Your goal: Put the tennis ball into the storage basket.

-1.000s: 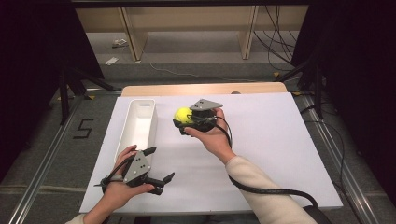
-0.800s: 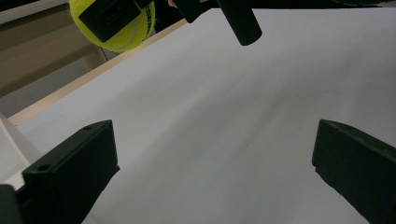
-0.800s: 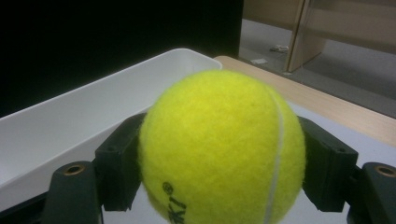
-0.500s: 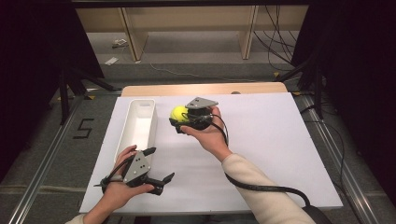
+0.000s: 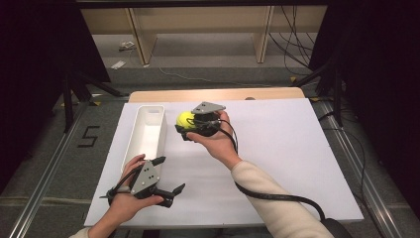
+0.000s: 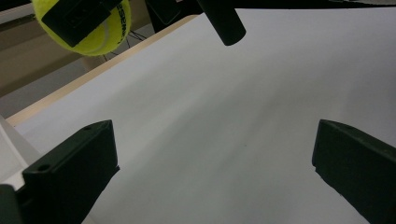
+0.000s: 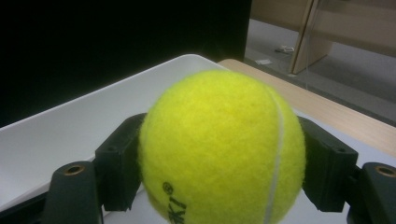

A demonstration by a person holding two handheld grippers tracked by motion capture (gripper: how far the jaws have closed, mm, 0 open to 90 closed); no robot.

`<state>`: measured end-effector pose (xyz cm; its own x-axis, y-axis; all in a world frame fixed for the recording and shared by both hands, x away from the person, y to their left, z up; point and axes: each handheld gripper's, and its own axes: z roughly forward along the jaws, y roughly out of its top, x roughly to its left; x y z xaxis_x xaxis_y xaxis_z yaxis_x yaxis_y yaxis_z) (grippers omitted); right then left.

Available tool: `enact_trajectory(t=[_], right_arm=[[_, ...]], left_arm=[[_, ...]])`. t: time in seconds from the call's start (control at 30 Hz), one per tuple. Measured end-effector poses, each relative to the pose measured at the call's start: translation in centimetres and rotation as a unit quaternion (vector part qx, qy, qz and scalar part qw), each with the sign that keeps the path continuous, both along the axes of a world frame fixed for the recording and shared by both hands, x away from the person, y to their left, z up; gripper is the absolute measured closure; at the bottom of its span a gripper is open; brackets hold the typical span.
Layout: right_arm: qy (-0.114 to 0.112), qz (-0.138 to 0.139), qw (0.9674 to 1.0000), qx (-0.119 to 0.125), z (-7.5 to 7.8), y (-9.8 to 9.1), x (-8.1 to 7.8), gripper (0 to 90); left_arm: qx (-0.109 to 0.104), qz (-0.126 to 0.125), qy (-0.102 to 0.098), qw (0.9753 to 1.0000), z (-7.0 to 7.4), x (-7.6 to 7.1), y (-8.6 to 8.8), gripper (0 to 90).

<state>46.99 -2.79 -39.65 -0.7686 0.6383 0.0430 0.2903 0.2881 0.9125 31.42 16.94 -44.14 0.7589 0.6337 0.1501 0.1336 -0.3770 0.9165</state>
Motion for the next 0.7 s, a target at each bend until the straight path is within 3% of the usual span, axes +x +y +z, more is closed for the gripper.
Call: enact_trajectory(t=[0.7], right_arm=[[-0.004,0.004,1.0000,0.000,0.21,1.01,0.27,26.8]], left_arm=[[-0.002,-0.002,0.003,1.0000,-0.02,-0.04,-0.10,0.0]])
